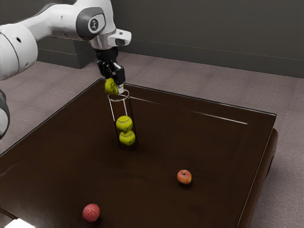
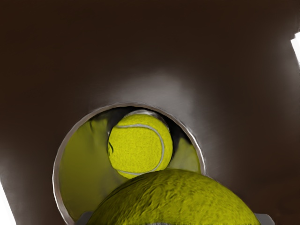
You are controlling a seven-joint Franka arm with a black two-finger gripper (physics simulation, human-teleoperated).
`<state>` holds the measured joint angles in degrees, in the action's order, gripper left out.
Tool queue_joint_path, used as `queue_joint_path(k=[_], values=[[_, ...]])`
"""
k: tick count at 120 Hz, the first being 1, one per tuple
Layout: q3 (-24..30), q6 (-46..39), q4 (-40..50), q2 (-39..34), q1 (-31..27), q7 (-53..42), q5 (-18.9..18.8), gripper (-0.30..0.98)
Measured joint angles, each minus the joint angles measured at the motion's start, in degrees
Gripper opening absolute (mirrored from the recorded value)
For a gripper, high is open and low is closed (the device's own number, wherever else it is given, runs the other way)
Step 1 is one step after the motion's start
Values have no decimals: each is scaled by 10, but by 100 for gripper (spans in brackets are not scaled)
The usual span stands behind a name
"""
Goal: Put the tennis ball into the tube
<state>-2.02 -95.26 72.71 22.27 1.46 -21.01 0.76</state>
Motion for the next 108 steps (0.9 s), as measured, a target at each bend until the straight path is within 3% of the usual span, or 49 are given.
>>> queue_joint_path(k=[56, 77, 108], values=[[-2, -34, -3, 23, 0, 6, 1, 11], [-3, -35, 0, 22, 0, 5, 10, 44], [-4, -32, 30, -4, 0, 5, 19, 61]])
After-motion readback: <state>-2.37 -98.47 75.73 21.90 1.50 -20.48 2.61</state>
